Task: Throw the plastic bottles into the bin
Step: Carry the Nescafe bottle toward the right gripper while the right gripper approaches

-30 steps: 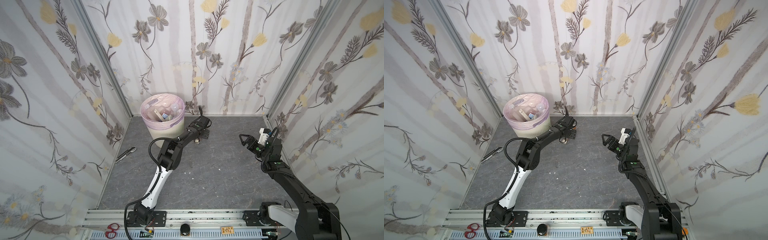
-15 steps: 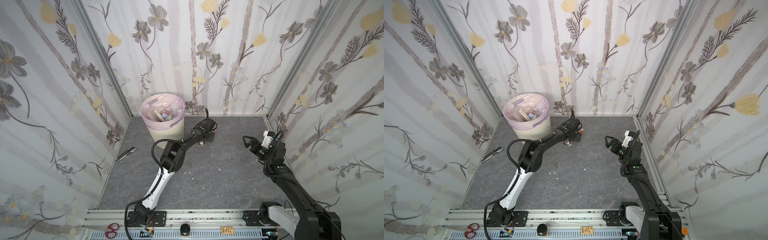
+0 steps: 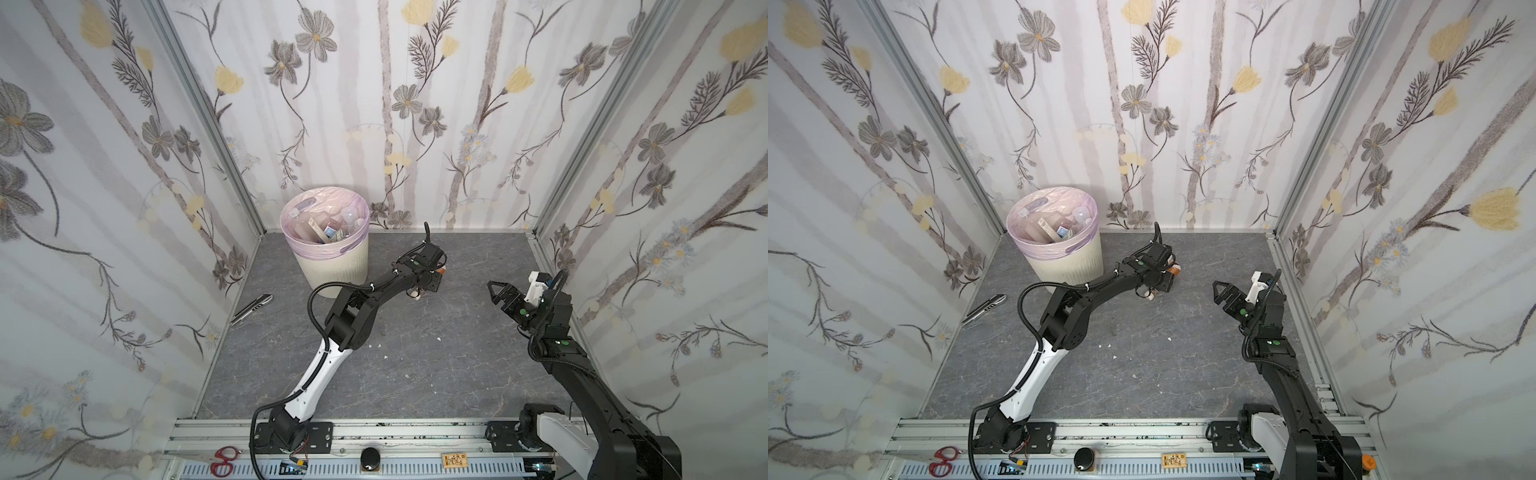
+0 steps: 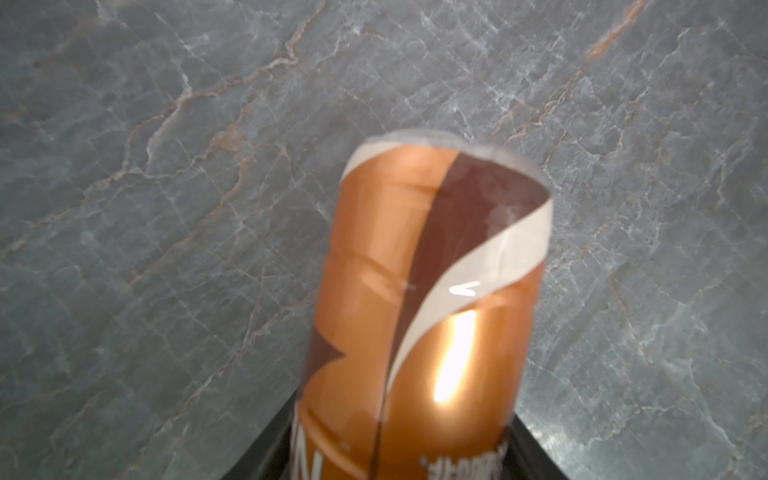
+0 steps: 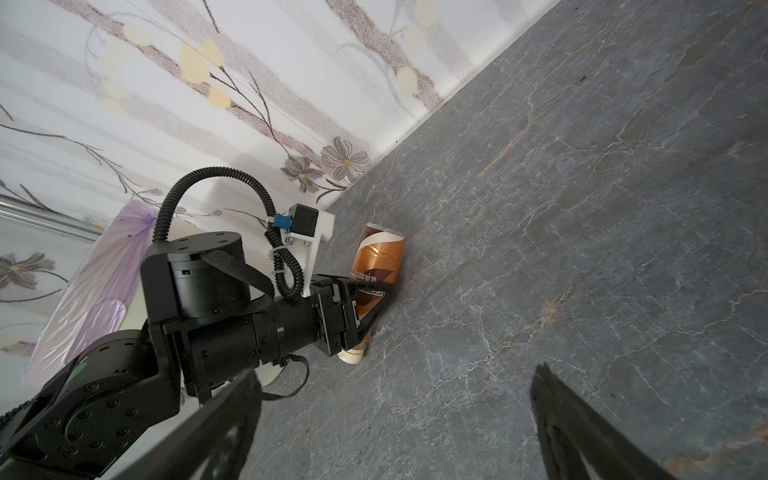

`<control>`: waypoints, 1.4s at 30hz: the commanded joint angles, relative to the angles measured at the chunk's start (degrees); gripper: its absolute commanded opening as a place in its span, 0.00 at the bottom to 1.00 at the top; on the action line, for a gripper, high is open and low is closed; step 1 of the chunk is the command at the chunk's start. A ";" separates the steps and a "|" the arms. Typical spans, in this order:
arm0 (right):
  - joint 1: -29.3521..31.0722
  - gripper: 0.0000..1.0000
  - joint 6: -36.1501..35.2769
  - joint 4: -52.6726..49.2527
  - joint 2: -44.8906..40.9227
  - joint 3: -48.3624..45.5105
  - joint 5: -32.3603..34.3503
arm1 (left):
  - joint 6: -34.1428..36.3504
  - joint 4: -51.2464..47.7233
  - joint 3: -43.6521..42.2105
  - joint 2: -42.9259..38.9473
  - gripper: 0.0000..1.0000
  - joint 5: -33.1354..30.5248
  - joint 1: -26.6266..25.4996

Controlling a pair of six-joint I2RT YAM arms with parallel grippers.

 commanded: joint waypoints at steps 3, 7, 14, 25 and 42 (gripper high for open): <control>-0.37 1.00 -0.63 -0.98 -2.27 -1.79 2.12 | -1.51 1.75 -4.23 -3.05 0.59 1.54 -0.92; -0.46 1.00 -0.89 -1.36 -2.84 -1.84 1.42 | -2.64 5.66 -11.17 -6.52 0.59 2.59 -1.18; -0.64 1.00 -0.78 -0.72 -1.47 -1.67 -0.74 | -5.01 11.83 -21.96 -11.44 0.58 3.12 -2.29; -0.64 0.99 -1.11 -0.62 -1.32 -2.90 -2.59 | -7.64 26.58 -38.87 -20.52 0.58 5.47 -3.56; -0.46 1.00 4.87 7.71 6.63 0.28 -9.35 | -3.76 41.94 -45.63 -25.61 0.58 10.94 -3.95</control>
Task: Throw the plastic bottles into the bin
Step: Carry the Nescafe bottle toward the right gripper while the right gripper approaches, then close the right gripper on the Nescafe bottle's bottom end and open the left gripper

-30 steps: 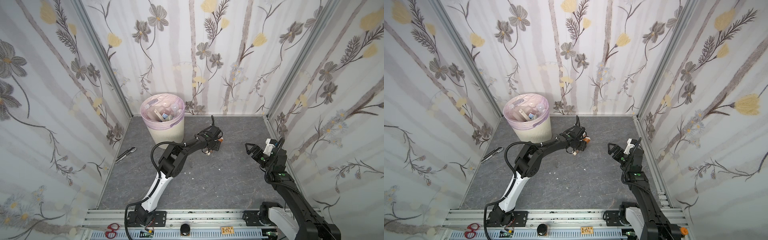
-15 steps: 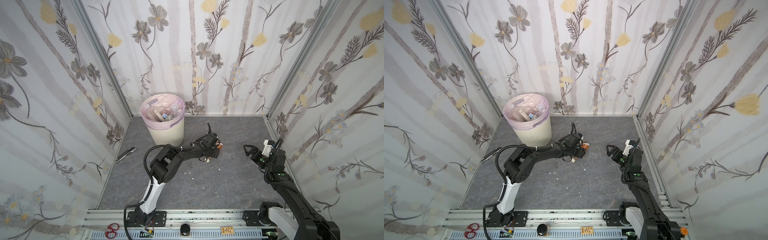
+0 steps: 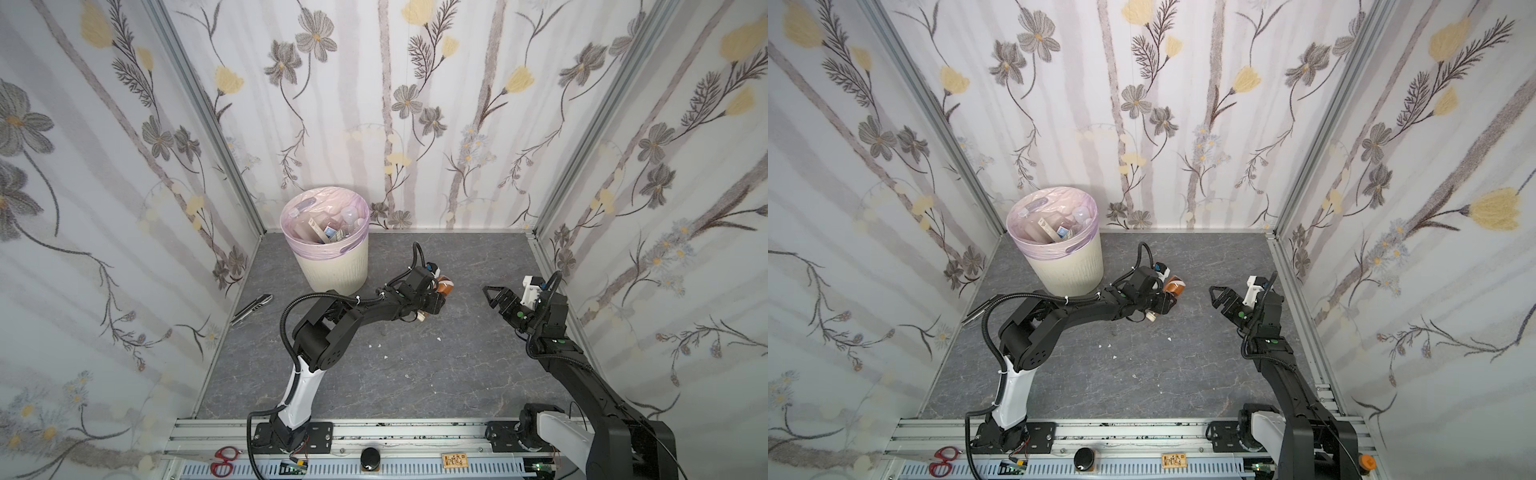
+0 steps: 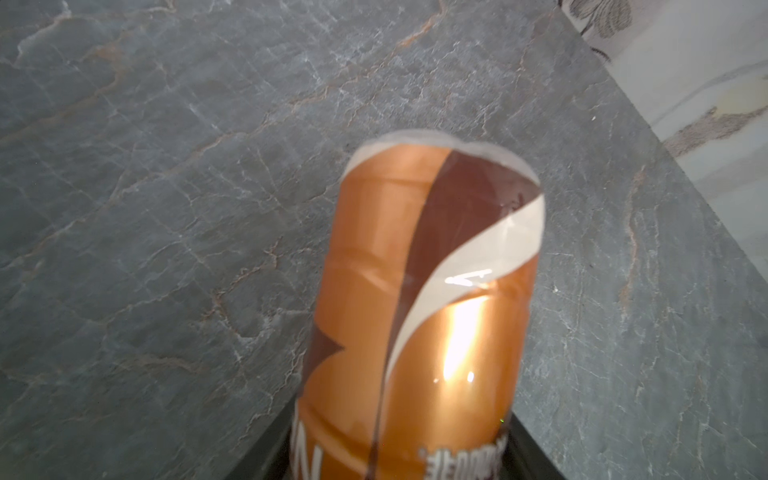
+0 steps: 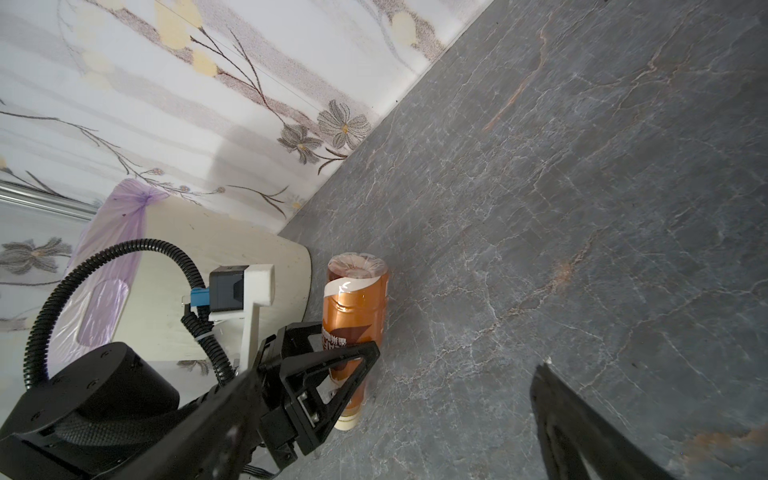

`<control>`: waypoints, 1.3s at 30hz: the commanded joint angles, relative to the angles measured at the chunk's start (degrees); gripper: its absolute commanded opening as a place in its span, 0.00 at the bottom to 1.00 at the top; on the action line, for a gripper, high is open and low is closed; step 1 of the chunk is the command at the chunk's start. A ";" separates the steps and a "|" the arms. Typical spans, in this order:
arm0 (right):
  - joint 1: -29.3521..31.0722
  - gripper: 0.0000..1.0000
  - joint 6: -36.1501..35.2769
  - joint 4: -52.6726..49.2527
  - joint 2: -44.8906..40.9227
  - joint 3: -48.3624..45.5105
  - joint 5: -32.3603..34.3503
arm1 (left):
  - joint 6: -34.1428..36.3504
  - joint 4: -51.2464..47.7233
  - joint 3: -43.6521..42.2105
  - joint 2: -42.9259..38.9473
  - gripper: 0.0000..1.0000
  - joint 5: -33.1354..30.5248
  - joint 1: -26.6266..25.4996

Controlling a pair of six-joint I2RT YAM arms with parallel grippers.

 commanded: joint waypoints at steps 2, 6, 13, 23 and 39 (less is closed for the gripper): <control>0.36 1.00 3.52 6.35 2.95 1.58 -3.54 | 1.49 6.65 -0.89 -1.95 0.58 3.07 -0.06; 2.20 1.00 5.12 8.57 5.68 3.16 -4.20 | 2.09 7.61 -0.35 -2.93 0.58 4.11 -0.13; 6.00 0.98 7.14 11.25 8.51 5.33 -3.39 | 2.22 7.98 1.89 -2.98 0.57 6.05 -0.14; 8.43 0.90 7.69 13.69 13.40 8.42 -1.85 | 2.56 8.07 2.17 -4.31 0.57 6.53 -1.23; 10.21 0.78 9.85 17.84 19.55 12.40 -2.63 | 2.15 7.89 1.64 -6.19 0.57 7.31 -2.05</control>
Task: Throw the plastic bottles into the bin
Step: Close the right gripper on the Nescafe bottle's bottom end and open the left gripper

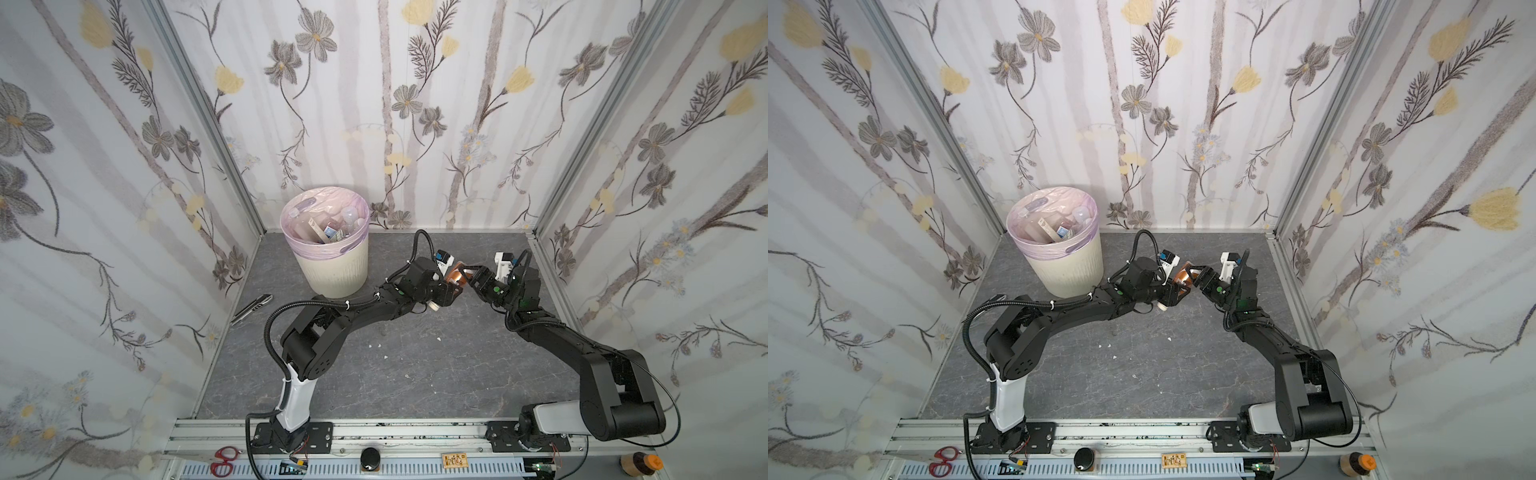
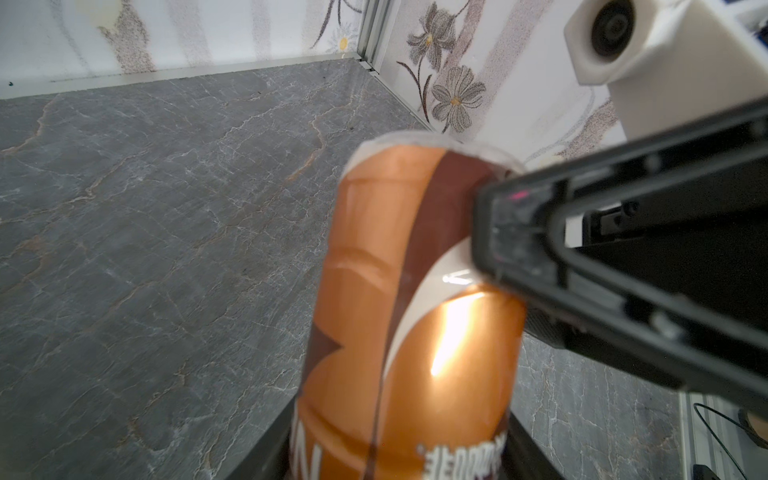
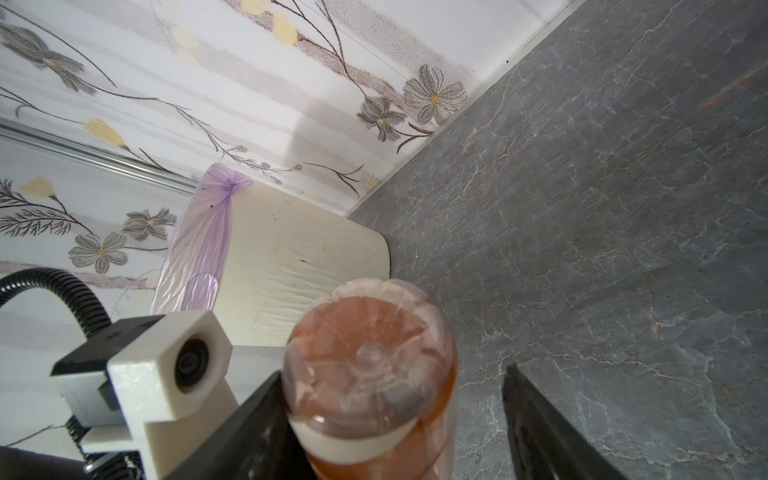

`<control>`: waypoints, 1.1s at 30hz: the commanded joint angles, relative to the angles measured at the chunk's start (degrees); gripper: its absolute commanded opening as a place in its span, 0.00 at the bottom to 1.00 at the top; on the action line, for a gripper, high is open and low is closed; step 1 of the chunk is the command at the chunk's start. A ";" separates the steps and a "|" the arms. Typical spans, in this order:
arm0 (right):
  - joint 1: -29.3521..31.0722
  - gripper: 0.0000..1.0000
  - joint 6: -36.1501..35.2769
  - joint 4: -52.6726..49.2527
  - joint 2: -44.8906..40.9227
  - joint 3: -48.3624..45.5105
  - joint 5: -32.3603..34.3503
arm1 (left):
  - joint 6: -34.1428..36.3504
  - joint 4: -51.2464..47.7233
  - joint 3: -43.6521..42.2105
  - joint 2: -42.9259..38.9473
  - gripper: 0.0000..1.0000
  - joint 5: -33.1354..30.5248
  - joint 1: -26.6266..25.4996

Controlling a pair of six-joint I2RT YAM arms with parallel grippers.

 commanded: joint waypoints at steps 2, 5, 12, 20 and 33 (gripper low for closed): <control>0.18 0.76 0.90 3.28 0.73 1.04 0.07 | 0.33 1.68 0.66 -0.56 0.57 0.99 -0.43; 0.18 0.73 1.13 3.61 1.03 1.42 -0.11 | 0.11 1.53 1.19 -0.22 0.57 1.35 -0.58; 0.18 0.60 1.18 4.19 1.36 1.49 -0.19 | 0.07 0.96 1.82 -0.28 0.58 1.70 -1.02; 0.19 0.46 1.40 4.67 1.03 1.60 -0.45 | -0.19 0.54 1.34 -0.72 0.60 1.09 -1.68; 0.18 0.41 0.86 3.97 -0.26 0.76 0.65 | 0.32 -0.07 1.12 -1.29 0.78 -0.45 -1.83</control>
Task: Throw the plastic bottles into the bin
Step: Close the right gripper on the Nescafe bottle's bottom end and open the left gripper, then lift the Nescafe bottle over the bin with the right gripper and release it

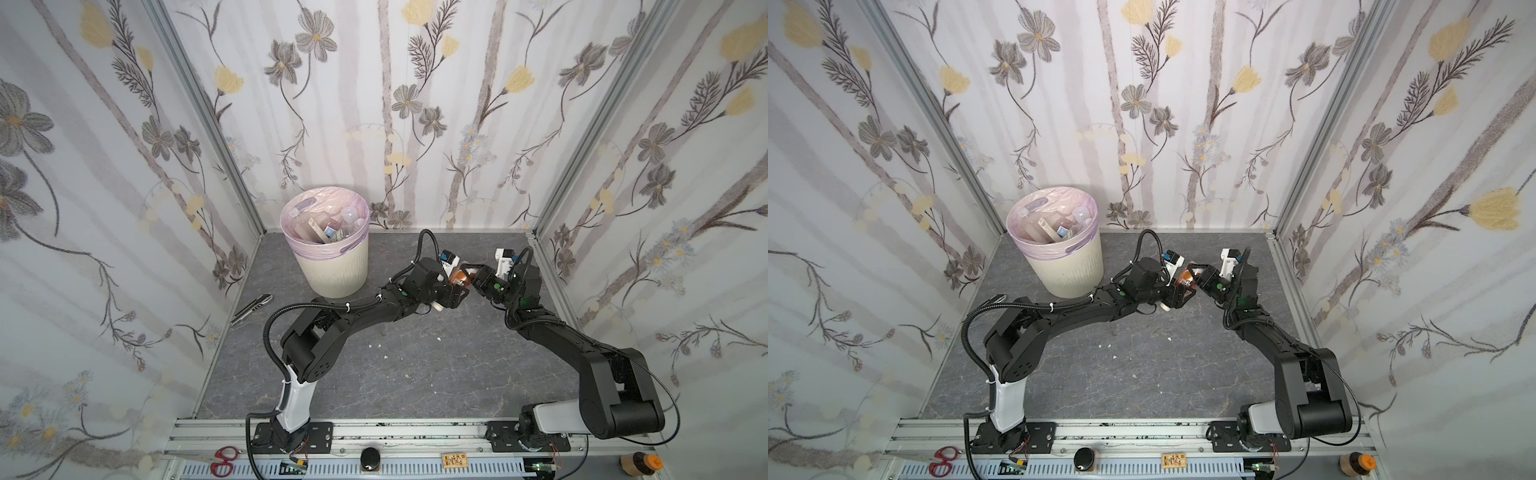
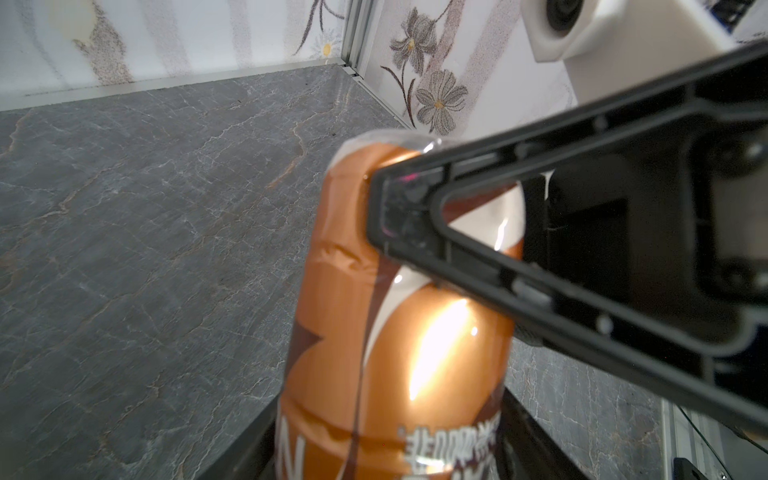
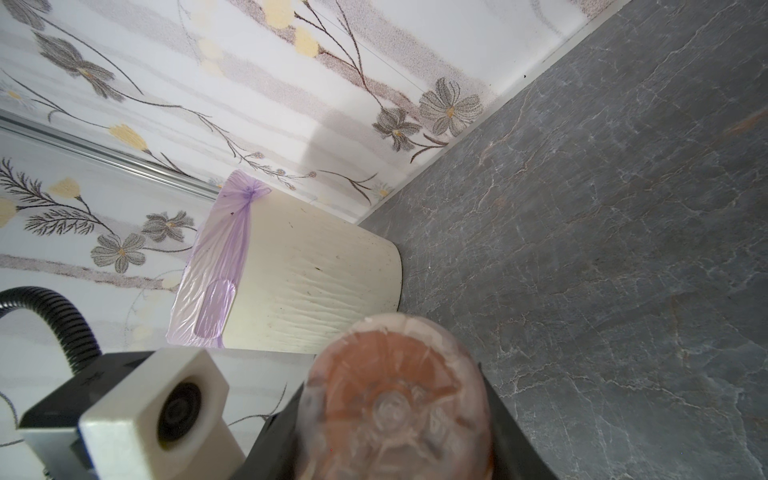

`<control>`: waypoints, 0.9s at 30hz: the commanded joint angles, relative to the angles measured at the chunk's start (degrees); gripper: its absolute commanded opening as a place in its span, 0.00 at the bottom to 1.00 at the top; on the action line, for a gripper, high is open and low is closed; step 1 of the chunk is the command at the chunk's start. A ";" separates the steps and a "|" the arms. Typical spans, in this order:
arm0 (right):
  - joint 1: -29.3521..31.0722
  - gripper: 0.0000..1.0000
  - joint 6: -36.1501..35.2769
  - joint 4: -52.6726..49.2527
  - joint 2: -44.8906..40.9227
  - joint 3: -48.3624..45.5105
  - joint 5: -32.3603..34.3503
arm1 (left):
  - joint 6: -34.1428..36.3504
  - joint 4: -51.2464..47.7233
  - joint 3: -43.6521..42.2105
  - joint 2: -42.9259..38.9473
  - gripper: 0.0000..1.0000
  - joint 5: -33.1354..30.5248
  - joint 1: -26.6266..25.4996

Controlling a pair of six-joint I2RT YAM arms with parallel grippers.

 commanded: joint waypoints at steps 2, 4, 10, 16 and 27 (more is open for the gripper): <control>-0.06 0.40 -0.23 1.28 -0.70 0.40 1.29 | 0.63 0.60 -0.30 -1.11 0.86 -0.43 -0.16; -0.21 0.40 -0.78 0.51 -0.84 1.01 1.60 | 1.10 0.27 -0.49 -1.64 0.96 -1.12 -0.12; -1.45 0.40 -2.34 -2.39 -1.28 3.62 2.47 | 2.57 -1.14 -1.78 -5.21 1.00 -3.03 0.84; -1.82 0.40 -4.98 -6.36 -1.80 10.46 5.40 | 3.58 -4.94 -2.10 -9.71 1.00 -1.56 3.48; 1.99 0.40 -4.89 -2.45 1.19 23.32 10.64 | 0.34 -11.93 0.61 -20.13 1.00 -1.65 10.29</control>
